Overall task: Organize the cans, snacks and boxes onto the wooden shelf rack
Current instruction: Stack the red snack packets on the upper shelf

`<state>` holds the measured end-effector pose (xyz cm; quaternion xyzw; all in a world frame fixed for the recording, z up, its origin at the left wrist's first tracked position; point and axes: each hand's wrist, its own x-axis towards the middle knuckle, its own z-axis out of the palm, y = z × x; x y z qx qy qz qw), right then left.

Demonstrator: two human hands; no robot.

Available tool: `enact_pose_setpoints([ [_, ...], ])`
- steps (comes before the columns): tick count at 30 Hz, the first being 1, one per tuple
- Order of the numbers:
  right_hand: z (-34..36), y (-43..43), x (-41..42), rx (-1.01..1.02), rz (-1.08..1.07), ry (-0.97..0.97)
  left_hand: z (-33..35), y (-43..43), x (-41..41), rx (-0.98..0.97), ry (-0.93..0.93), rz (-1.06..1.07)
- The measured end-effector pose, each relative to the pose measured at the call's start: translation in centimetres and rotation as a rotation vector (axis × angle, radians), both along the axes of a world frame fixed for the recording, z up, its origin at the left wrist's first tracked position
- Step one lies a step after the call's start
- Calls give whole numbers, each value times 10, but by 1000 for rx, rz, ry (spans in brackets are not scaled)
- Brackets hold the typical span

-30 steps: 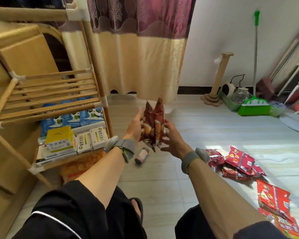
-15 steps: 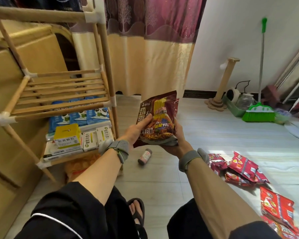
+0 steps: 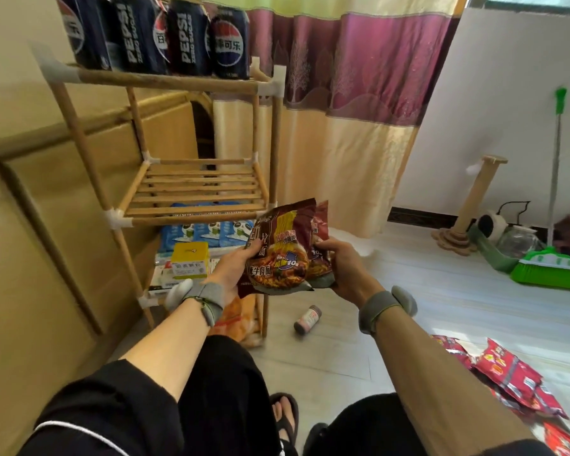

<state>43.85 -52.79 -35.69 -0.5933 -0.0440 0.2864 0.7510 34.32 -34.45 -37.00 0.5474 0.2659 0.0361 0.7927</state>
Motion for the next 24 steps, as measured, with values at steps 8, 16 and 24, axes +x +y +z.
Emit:
enact_pose_setpoints([
  [8,24,56,-26,-48,280,-245,26,27,-28,504,109,125],
  [16,43,126,-50,-16,358,-226,73,87,-88,99,71,135],
  [24,61,192,-34,-116,305,-337,97,139,-52,145,-54,215],
])
